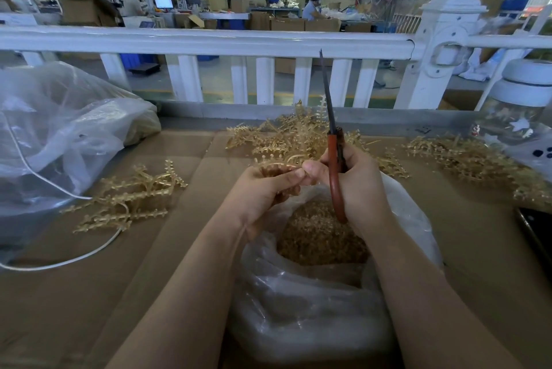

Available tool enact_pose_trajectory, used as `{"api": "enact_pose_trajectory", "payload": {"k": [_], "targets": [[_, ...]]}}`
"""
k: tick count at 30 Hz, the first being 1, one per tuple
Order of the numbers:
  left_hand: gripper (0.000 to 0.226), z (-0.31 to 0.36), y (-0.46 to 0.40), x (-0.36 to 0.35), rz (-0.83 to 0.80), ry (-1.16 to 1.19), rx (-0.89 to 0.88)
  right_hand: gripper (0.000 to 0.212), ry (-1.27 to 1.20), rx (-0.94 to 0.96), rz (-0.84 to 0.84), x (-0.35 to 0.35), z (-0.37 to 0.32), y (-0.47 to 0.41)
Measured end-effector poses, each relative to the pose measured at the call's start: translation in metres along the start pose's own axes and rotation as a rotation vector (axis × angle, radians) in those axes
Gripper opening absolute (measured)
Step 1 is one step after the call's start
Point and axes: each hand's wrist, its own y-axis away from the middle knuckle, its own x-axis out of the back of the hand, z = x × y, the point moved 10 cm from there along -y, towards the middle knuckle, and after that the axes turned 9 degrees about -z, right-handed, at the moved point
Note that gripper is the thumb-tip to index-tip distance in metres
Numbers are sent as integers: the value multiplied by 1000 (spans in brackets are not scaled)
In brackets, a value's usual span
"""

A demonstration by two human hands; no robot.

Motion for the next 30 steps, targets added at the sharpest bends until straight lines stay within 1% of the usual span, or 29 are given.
{"api": "enact_pose_trajectory", "payload": {"k": [3, 7, 12, 16, 18, 19, 20, 23, 28, 30], "targets": [[20, -1, 0, -2, -33, 9, 9, 24, 57, -22, 7, -1, 1, -1], [31, -1, 0, 2, 2, 21, 6, 23, 44, -27, -20, -6, 2, 1], [27, 3, 1, 7, 48, 70, -8, 20, 9, -23, -53, -8, 0, 2], [23, 7, 3, 17, 151, 124, -45, 19, 60, 5, -71, -7, 0, 1], [12, 10, 4, 22, 183, 197, -74, 22, 108, 16, -69, -5, 0, 0], [13, 13, 4, 26, 197, 201, -111, 25, 130, 20, -63, -3, 0, 0], [19, 18, 5, 30, 212, 188, -153, 31, 154, 22, -59, -2, -1, 1], [27, 30, 7, 36, 237, 145, -260, 52, 262, 27, -75, -5, -2, 3], [15, 37, 10, 43, 281, 142, -333, 52, 549, 91, -116, -10, -5, 5], [11, 41, 11, 41, 267, 112, -351, 59, 640, 100, -109, -9, -5, 6]]}}
